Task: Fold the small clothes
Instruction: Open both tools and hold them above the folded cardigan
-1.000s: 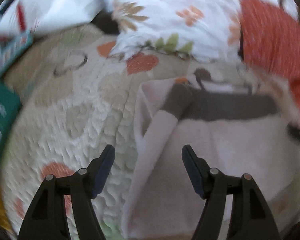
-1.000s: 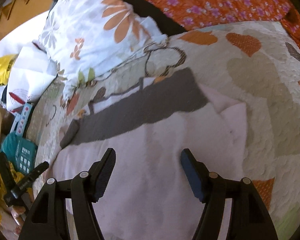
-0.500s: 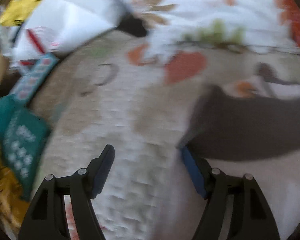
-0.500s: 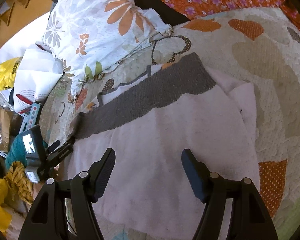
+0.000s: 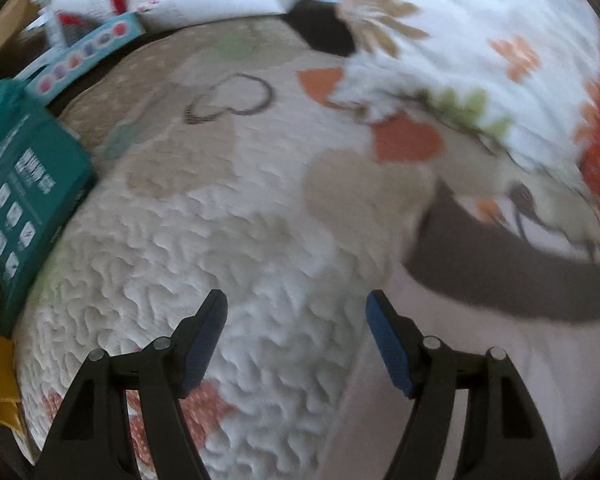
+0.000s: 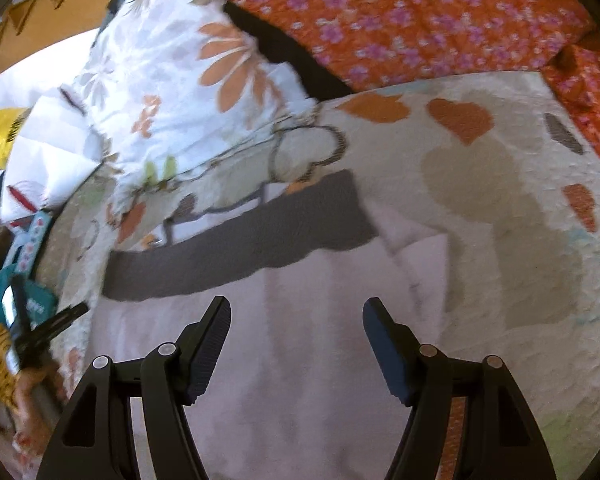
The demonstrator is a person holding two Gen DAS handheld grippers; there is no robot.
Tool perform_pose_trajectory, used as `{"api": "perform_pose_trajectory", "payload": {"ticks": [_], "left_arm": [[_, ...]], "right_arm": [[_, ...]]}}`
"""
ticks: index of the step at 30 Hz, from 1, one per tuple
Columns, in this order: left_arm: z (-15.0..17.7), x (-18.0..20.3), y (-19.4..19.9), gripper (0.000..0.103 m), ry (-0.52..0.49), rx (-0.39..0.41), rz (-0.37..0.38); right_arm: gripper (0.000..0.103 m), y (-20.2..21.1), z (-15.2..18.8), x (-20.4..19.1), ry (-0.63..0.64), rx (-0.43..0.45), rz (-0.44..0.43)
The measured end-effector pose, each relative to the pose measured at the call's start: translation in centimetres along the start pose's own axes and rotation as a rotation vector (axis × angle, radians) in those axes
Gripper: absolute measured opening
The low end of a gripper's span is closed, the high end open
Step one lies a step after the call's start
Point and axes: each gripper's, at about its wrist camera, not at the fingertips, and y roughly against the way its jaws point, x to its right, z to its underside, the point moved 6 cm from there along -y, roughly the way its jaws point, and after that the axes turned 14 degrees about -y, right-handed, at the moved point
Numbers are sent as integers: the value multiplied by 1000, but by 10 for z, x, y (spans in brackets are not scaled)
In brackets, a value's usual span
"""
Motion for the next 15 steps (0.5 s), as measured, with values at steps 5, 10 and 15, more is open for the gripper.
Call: {"api": "perform_pose_trajectory", "payload": {"ticks": [5, 10, 15], "left_arm": [[23, 22, 11, 71, -130, -3, 50], [48, 16, -4, 74, -247, -77, -97], [56, -20, 0, 74, -138, -103, -129]], "right_arm": [[74, -14, 8, 11, -19, -81, -19], [72, -32, 11, 28, 114, -78, 199], [74, -8, -3, 45, 163, 30, 363]]}}
